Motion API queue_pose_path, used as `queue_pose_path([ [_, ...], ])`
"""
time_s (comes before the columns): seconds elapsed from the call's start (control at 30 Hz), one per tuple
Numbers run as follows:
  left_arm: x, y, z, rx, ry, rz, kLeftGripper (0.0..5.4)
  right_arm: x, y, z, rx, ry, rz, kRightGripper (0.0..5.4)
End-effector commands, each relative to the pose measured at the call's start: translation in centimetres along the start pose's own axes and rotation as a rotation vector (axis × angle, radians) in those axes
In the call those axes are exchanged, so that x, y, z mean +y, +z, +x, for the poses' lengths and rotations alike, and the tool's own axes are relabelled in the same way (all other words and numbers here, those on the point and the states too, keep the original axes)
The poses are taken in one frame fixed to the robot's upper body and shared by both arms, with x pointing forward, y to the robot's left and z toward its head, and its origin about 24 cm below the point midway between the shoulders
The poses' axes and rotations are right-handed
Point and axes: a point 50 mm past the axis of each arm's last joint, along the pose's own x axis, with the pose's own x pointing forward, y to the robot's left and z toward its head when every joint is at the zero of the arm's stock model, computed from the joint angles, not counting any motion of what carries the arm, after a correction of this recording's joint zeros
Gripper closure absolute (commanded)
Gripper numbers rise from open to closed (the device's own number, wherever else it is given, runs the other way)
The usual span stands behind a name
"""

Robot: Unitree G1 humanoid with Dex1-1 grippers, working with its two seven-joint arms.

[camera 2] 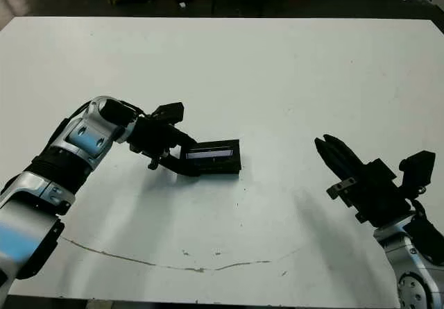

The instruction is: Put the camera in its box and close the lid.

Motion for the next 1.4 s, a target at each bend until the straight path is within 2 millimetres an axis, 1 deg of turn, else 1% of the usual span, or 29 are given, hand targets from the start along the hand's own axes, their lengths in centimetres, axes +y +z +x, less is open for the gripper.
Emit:
queue_pose_path([
  [0.03,-0.2,1.6,0.8,-0.021,-0.036,0.051,3.17,0.0,-0.5,-0.3,0.019,-0.014,0.004,5.4],
  [0.3,0.0,2.3,0.3,-0.032,-0.018,0.06,3.17,-0.1,-0.7,-0.4,0.028,-0.014,0.019,5.4],
  [0.4,0.0,2.2,0.3,-0.028,-0.022,0.067,3.17,0.1,-0.5,-0.4,0.021,-0.01,0.031,5.4],
  [0.53,-0.1,1.7,0.5,-0.002,-0.023,0.127,3.17,0.6,0.2,-0.3,-0.009,-0.007,0.005,5.4],
  [0.6,-0.2,1.5,0.6,0.046,-0.029,0.167,2.78,0.7,0.4,-0.3,-0.009,-0.019,-0.02,5.4],
  [0.7,-0.3,1.2,0.6,0.097,-0.042,0.221,2.04,1.1,0.8,-0.3,-0.023,-0.019,-0.045,5.4],
  [0.93,-0.3,0.2,0.5,0.107,-0.063,0.201,0.37,1.1,0.8,-0.4,-0.03,-0.019,-0.041,5.4],
  [1.0,-0.3,0.1,0.3,0.11,-0.052,0.213,0.02,1.2,0.9,-0.4,-0.04,-0.015,-0.047,5.4],
  [1.3,-0.4,-0.3,-0.3,0.094,-0.003,0.242,0.02,1.2,0.6,-0.4,-0.033,-0.01,-0.037,5.4],
  [1.37,-0.3,-0.2,-0.6,0.076,0.025,0.249,0.02,1.2,0.6,-0.4,-0.029,-0.012,-0.033,5.4],
  [1.4,-0.2,-0.2,-0.8,0.038,0.04,0.244,0.02,1.2,0.6,-0.4,-0.033,-0.01,-0.035,5.4],
])
